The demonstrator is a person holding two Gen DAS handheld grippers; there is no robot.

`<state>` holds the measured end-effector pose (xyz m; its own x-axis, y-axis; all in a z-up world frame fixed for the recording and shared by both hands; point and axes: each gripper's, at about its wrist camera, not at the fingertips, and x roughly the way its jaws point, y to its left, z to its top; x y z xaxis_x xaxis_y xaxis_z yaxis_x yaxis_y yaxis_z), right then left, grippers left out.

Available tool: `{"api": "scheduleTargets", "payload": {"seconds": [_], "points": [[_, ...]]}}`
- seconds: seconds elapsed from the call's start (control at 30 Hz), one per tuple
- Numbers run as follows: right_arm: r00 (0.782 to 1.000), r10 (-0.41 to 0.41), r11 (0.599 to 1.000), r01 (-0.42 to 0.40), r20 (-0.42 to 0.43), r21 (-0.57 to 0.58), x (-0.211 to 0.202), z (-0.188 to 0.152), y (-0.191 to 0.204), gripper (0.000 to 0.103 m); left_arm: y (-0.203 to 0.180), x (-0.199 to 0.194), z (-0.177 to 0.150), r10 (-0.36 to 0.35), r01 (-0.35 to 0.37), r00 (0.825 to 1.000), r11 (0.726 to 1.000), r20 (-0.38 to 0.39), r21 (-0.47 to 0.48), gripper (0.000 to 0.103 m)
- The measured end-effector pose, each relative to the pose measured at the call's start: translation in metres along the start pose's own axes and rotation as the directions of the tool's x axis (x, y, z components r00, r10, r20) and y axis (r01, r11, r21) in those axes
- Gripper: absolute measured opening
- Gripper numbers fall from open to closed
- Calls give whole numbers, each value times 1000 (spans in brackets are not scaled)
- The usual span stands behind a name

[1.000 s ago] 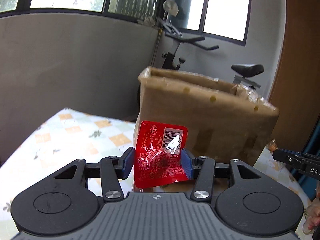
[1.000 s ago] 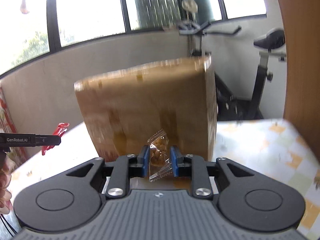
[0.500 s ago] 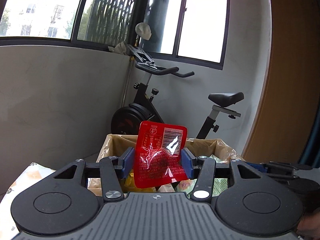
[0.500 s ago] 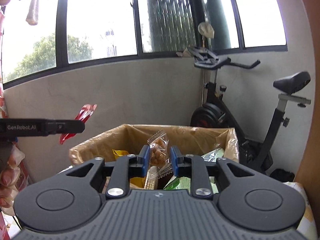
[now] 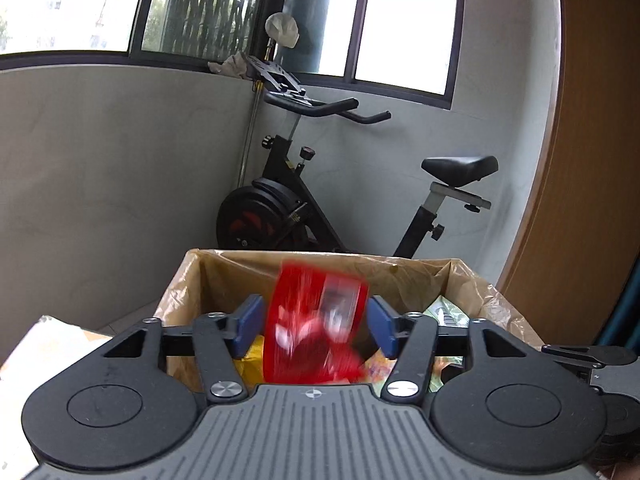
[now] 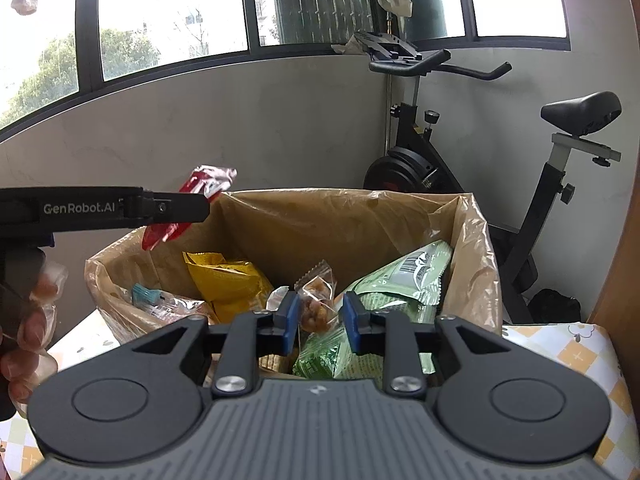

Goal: Organize snacks
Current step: 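Open both tools to drop the packets into the box, then move both open tools back to the last snacks beside the box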

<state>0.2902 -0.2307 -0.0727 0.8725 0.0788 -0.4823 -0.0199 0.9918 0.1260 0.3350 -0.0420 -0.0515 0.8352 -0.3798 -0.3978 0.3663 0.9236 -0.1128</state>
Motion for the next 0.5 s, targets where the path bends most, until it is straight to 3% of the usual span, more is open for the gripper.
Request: {"api": "scheduleTargets", "payload": {"seconds": [0.1,0.23,0.5], "points": [[1000,-3,1000,3,5,18,-8,-1,0,31,5,-4,-1,24,-24,1000,1000,-8,-4,73],[1000,7,1000,-7,21,26,-22,-3,2,33,17,-18,-1,32,-32,999,999,-18,-25,73],[997,28,999,-29,69,22,-55,-11,16,34,32,-62,-4,53,-53,999,998,-5,25,74]]}}
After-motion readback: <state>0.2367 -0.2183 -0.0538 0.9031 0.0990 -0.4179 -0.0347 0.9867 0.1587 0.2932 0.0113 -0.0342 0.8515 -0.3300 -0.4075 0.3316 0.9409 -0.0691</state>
